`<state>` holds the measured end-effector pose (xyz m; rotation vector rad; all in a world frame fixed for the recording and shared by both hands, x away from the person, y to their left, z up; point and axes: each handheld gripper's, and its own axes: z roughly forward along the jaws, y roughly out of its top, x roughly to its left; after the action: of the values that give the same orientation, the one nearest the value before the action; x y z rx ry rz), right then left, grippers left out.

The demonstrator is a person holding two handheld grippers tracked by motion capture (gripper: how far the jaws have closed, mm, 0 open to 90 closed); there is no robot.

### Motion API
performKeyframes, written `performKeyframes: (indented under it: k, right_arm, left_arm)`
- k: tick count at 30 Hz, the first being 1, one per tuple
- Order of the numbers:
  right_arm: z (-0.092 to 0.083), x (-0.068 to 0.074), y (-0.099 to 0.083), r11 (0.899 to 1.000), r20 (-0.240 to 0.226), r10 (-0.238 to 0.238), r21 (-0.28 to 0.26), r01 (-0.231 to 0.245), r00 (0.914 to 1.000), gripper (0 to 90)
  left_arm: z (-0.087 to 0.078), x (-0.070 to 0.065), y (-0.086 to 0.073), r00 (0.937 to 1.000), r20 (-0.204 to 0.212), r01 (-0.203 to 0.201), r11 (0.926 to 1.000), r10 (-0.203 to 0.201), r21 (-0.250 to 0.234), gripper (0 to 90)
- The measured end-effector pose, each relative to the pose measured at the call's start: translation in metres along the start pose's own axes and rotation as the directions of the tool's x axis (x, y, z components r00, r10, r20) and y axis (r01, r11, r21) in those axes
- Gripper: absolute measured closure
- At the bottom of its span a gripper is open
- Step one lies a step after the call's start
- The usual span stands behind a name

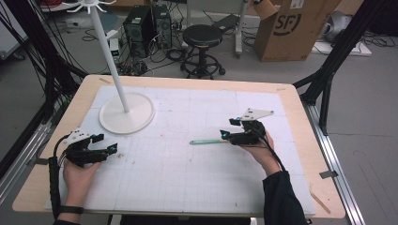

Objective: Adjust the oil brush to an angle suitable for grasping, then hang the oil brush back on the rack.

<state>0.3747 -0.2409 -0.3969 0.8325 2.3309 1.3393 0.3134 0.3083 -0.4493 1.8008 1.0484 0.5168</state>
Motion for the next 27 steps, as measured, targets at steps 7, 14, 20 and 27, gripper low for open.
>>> performKeyframes:
  k: [7,14,20,27]
  right_arm:
    - [-0.047,-0.009,-0.022,0.996,0.12,0.059,-0.072,-0.05,0.991,25.9]
    - [-0.082,-0.009,-0.075,0.985,0.205,0.128,-0.14,-0.1,0.9704,24.4]
    - [-0.085,-0.015,-0.084,0.979,0.209,0.168,-0.147,-0.138,0.9634,22.3]
    - [-0.089,-0.016,-0.079,0.975,0.211,0.146,-0.194,-0.105,0.9664,21.7]
  left_arm:
    - [0.0,0.002,0.0,0.9997,-0.003,0.026,0.9996,-0.026,-0.006,24.1]
    - [0.0,0.004,0.0,0.9989,-0.008,0.047,0.9989,-0.047,-0.007,24.0]
    - [0.0,0.003,0.0,0.999,-0.011,0.044,0.999,-0.044,-0.009,23.7]
    - [0.0,0.004,0.0,0.9988,-0.008,0.048,0.9988,-0.048,-0.008,23.6]
